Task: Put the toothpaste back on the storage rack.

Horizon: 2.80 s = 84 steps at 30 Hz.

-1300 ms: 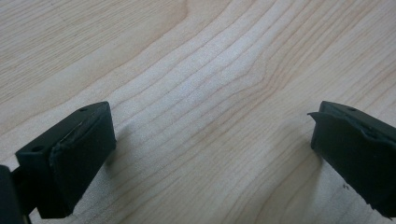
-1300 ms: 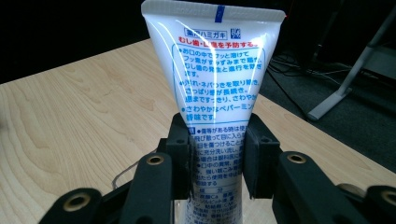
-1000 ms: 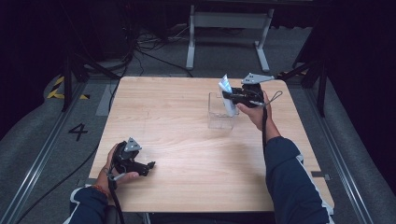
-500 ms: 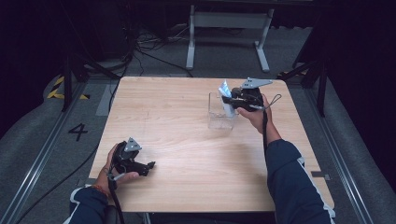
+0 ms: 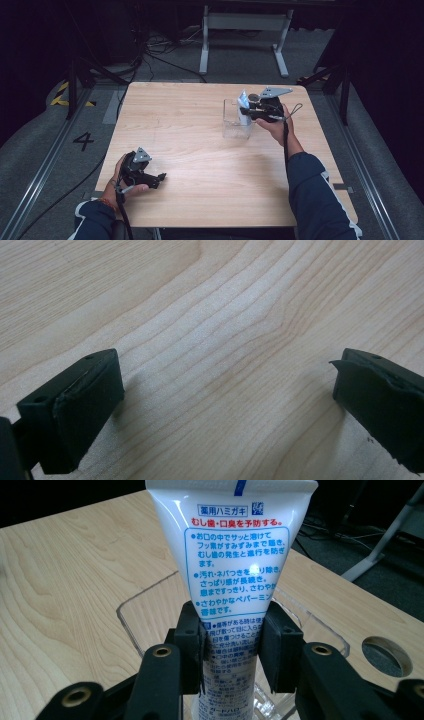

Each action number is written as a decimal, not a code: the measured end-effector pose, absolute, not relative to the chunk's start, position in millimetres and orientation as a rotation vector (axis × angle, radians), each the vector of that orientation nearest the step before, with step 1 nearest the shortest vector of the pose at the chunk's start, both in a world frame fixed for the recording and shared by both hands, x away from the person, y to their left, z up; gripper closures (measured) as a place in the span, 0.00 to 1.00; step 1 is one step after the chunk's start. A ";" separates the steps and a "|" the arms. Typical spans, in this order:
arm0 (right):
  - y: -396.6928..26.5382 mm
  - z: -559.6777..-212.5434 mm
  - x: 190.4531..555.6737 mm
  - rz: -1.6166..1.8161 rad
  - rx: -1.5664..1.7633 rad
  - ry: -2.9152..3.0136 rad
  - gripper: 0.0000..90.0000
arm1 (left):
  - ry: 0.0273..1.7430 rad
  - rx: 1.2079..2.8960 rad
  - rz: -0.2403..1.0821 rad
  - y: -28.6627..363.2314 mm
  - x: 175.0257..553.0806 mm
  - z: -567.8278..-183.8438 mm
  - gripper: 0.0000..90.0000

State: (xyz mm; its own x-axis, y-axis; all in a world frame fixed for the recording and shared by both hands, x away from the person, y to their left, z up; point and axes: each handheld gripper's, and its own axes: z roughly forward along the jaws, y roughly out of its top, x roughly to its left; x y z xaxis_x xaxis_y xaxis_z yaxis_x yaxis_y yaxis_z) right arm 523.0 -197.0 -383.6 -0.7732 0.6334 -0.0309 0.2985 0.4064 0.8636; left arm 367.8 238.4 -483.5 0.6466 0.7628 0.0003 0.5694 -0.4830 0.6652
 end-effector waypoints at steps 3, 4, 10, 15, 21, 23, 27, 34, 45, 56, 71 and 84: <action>-198.4 -386.9 523.1 1.308 0.809 2.322 0.74 | 1.031 2.226 0.393 238.4 367.8 -483.5 0.00; -198.8 -387.7 523.1 1.304 0.810 2.323 0.74 | 1.031 2.226 0.392 238.4 367.8 -483.5 0.00; -201.3 -391.8 522.6 1.284 0.820 2.339 0.73 | 1.031 2.226 0.393 238.4 367.8 -483.5 0.00; -202.8 -392.7 522.2 1.275 0.817 2.345 0.72 | 1.031 2.226 0.393 238.4 367.8 -483.5 0.00; -203.0 -396.1 522.7 1.244 0.823 2.365 0.72 | 1.031 2.226 0.393 238.4 367.8 -483.5 0.00; -202.5 -397.8 522.7 1.226 0.825 2.374 0.72 | 1.031 2.226 0.393 238.4 367.8 -483.5 0.00; -203.2 -399.3 523.0 1.217 0.827 2.375 0.72 | 1.031 2.226 0.393 238.4 367.8 -483.5 0.00; -202.3 -400.8 523.6 1.182 0.823 2.388 0.71 | 1.031 2.226 0.393 238.4 367.8 -483.5 0.00; -201.3 -398.9 521.4 1.194 0.833 2.365 0.65 | 1.031 2.226 0.392 238.4 367.8 -483.5 0.00; -198.1 -396.8 518.1 1.199 0.821 2.379 0.57 | 1.031 2.226 0.392 238.4 367.8 -483.5 0.00; -195.5 -379.7 498.9 1.151 0.767 2.389 0.46 | 1.031 2.226 0.393 238.4 367.8 -483.5 0.00; -206.5 -370.7 480.4 1.059 0.728 2.389 0.39 | 1.031 2.226 0.393 238.4 367.7 -483.5 0.00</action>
